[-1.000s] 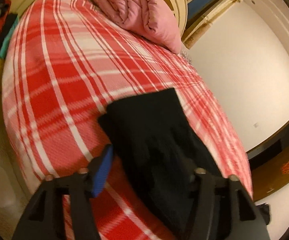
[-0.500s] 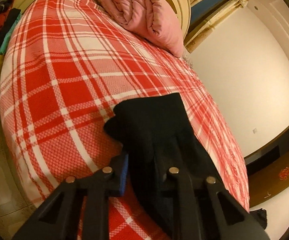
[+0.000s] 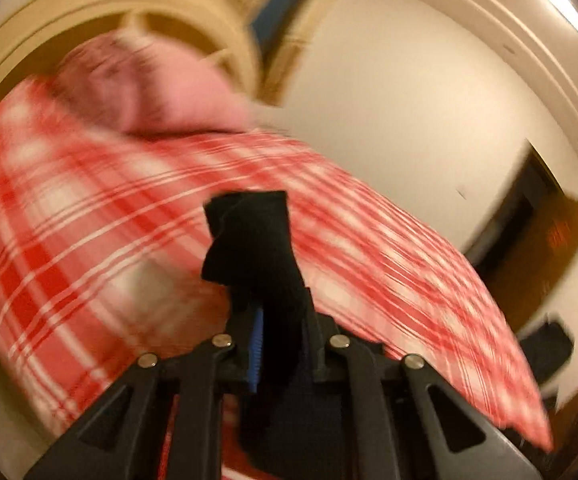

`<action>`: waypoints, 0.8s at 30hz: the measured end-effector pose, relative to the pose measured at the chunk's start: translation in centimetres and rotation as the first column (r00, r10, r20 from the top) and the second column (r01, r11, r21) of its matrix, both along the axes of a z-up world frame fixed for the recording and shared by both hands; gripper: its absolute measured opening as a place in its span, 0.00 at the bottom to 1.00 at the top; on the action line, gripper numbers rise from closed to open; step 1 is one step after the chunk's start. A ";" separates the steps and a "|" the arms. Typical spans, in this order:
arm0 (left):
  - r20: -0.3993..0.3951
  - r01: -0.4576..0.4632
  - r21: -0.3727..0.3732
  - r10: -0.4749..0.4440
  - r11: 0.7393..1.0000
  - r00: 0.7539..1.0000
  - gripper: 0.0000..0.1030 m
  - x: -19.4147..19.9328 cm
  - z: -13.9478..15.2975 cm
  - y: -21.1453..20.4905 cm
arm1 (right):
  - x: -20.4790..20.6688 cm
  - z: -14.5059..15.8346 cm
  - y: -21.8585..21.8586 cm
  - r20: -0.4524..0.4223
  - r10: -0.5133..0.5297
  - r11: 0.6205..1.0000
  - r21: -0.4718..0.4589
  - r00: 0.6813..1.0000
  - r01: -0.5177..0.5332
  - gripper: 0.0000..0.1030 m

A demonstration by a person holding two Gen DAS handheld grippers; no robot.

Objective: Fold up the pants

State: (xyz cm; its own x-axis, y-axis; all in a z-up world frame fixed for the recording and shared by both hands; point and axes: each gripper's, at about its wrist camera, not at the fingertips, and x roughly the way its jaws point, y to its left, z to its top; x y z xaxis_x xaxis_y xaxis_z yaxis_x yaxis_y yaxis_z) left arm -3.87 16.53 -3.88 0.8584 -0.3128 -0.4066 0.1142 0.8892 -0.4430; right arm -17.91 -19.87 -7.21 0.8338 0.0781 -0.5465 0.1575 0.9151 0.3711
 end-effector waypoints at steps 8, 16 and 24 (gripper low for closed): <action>0.131 0.398 0.181 -0.423 0.899 0.897 0.15 -5.6 2.7 -12.9 | -3.6 1.6 -4.7 0.029 -0.060 0.996 0.073 0.998 0.058 0.58; 0.062 0.622 0.288 -0.663 0.728 0.746 0.14 -9.8 0.9 -21.7 | -7.1 1.2 -8.6 0.011 -0.137 0.979 0.155 0.991 0.133 0.58; 0.040 0.667 0.394 -0.737 0.632 0.675 0.14 -11.8 -0.1 -24.6 | -7.6 0.1 -10.2 0.038 -0.064 0.936 0.350 0.997 0.047 0.58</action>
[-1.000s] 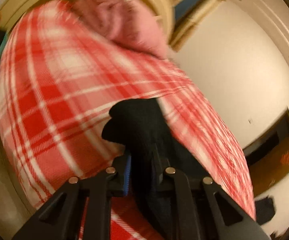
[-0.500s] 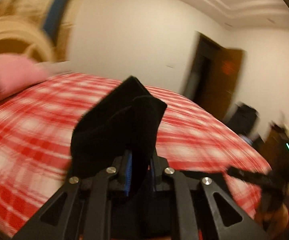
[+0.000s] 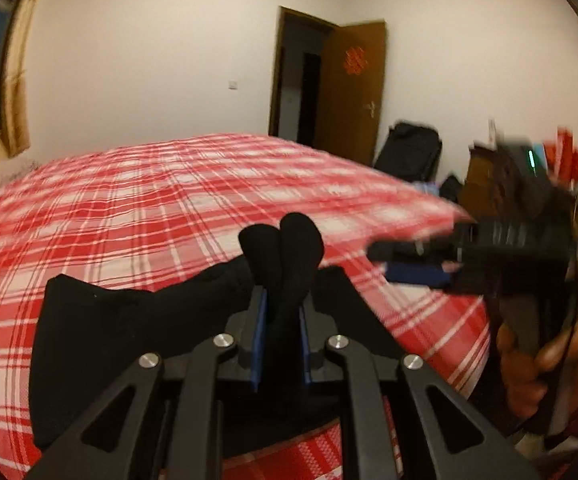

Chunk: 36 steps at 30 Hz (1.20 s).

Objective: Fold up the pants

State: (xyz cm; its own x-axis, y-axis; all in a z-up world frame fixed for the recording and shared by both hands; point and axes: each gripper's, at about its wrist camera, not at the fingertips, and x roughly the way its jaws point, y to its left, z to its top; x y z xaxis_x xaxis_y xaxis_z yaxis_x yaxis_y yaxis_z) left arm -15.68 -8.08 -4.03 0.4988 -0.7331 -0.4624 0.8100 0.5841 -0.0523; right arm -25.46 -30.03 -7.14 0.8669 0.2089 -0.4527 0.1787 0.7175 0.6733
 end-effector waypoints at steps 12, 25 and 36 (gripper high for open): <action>0.046 0.114 0.235 -0.128 0.965 0.991 0.65 -1.2 -2.4 -0.1 | 3.9 -1.8 0.5 -0.037 0.095 0.984 0.156 0.995 -0.088 0.58; -0.129 -0.221 -0.003 0.219 0.975 0.967 0.81 6.9 1.3 10.9 | 5.5 -3.1 5.2 -0.142 0.121 0.982 -0.125 0.982 -0.139 0.58; -0.305 -0.389 0.035 0.380 0.921 0.873 0.81 10.2 -1.1 13.1 | 5.8 -1.8 7.2 -0.172 0.135 0.926 -0.329 0.976 -0.186 0.20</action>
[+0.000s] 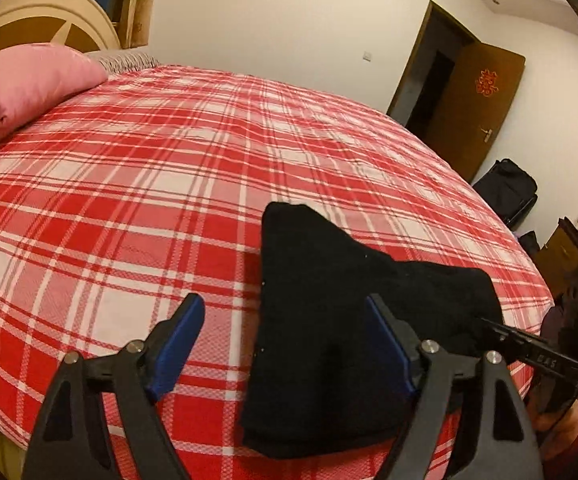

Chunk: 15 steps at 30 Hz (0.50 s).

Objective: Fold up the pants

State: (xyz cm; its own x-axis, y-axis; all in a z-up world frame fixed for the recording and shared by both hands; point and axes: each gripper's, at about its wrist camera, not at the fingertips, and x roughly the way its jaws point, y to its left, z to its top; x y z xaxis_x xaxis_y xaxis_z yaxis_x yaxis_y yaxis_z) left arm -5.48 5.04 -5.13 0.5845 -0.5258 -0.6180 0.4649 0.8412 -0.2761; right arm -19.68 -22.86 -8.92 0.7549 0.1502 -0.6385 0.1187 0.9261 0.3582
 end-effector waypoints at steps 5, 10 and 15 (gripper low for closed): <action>0.032 0.021 0.024 -0.022 0.999 0.999 0.81 -0.1 0.9 -1.4 | -1.8 2.5 -1.0 0.033 -0.014 0.997 -0.070 0.999 0.016 0.20; 0.037 0.044 0.059 -0.046 0.997 0.998 0.81 -0.2 0.5 -3.2 | -3.1 0.7 -3.6 -0.025 -0.069 0.996 -0.050 0.997 0.068 0.20; 0.021 0.047 0.129 -0.050 0.991 0.999 0.81 -0.4 -0.8 -4.9 | -3.2 -1.2 -4.5 -0.039 -0.082 0.997 -0.015 0.996 0.081 0.20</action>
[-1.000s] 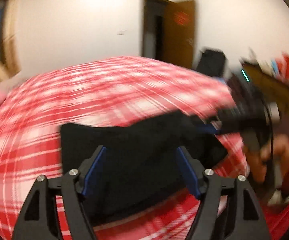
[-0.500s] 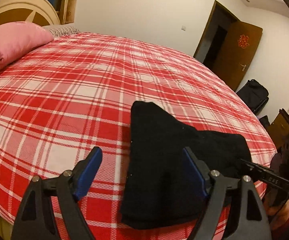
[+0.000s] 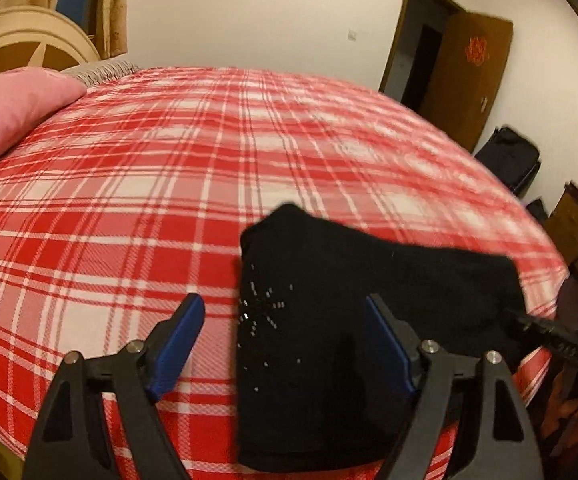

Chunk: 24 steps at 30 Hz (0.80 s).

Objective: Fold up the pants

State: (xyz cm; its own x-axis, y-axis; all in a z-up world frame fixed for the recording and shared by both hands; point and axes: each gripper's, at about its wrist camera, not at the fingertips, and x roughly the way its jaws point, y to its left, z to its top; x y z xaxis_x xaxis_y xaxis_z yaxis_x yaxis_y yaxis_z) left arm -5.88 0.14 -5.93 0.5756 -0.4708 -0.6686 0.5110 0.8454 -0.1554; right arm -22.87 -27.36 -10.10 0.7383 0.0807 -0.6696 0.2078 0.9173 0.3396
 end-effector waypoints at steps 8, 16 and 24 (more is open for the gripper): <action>-0.029 -0.033 0.071 0.035 0.997 0.999 0.83 0.0 -2.1 -0.7 | -1.4 1.2 -0.3 0.020 -0.044 0.999 -0.001 0.999 0.044 0.25; -0.027 -0.076 0.091 0.079 0.993 0.997 0.90 0.0 -2.6 -0.6 | -1.6 4.7 6.1 0.088 0.096 0.975 -0.207 0.991 -0.077 0.25; -0.012 -0.085 0.125 0.087 0.989 0.996 0.93 -0.5 -2.7 -0.6 | -1.7 0.4 6.1 -0.005 0.096 0.984 -0.150 0.995 -0.095 0.25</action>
State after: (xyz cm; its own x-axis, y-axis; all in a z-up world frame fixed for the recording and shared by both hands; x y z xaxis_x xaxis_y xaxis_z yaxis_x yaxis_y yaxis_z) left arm -6.35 -0.50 -8.65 0.5983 -0.3330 -0.7288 0.4336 0.8994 -0.0549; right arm -24.57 -21.25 -9.72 0.7337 0.0497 -0.6777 0.1162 0.9735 0.1972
